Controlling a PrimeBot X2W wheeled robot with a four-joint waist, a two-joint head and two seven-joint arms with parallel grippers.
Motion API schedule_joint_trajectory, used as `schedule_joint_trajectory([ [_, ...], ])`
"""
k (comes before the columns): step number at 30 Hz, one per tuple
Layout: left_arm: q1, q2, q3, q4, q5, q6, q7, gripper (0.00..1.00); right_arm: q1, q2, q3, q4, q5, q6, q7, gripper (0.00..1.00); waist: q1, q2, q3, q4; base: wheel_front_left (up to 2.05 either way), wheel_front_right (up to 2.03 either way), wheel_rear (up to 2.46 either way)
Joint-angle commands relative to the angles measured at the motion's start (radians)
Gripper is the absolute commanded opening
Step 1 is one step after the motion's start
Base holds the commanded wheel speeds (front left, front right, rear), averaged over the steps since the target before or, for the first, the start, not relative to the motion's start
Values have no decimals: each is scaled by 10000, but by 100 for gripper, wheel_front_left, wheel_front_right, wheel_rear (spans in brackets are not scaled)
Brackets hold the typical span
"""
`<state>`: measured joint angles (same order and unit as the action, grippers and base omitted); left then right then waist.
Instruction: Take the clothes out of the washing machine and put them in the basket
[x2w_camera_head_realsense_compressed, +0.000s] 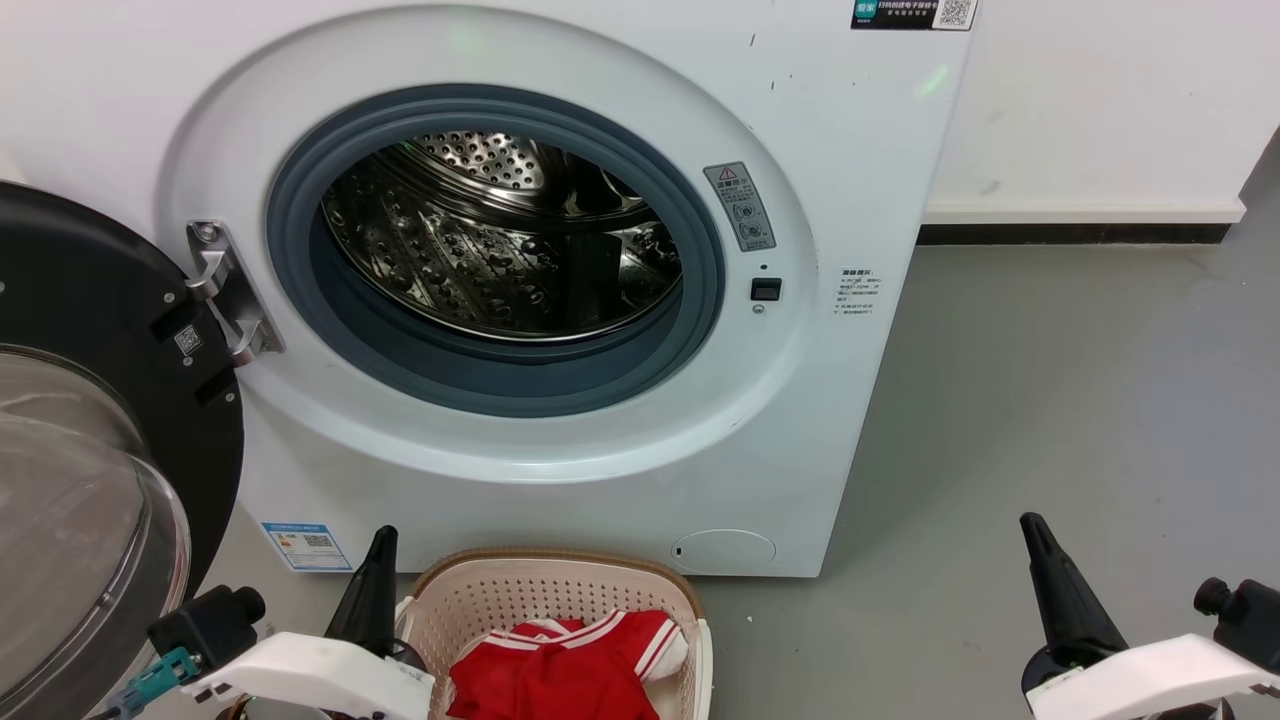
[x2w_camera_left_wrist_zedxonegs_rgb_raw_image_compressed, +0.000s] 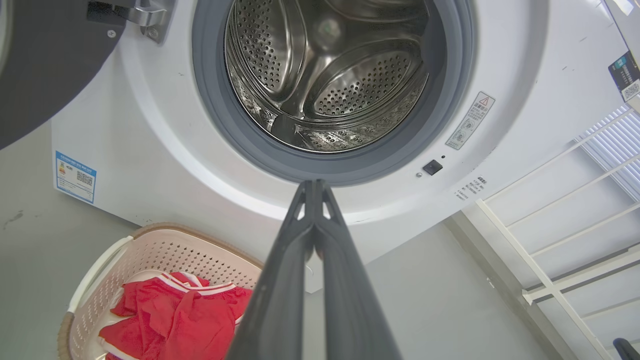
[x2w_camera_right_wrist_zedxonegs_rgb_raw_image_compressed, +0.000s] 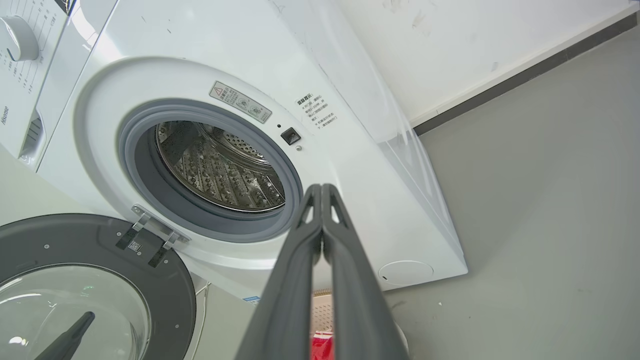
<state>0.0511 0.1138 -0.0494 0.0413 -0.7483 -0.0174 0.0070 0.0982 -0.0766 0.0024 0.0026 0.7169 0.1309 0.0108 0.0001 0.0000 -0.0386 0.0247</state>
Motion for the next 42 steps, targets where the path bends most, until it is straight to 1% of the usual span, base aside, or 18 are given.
schedule_joint_trajectory([
  [1, -327, 2, 87, -37, -306, -59, 14, 0, -332, -77, -33, -39, 336, 1, 36, 0, 0, 0, 5, -3, 0, 0, 0],
  [18, -661, -68, 354, 455, -2562, -347, 172, 0, -804, -121, -148, 575, 2699, 0, 143, 0, 0, 0, 83, -49, 0, 0, 0],
  [19, -721, -82, 403, 540, -2914, -388, 205, 0, -859, -125, -171, 683, 3066, 0, 164, 0, 0, 0, 97, -57, 0, 0, 0],
  [42, -1092, -181, 749, 1129, -5319, -704, 425, 0, -1357, -123, -367, 1369, 5578, -1, 343, 0, 0, 0, 202, -119, 0, 0, 0],
])
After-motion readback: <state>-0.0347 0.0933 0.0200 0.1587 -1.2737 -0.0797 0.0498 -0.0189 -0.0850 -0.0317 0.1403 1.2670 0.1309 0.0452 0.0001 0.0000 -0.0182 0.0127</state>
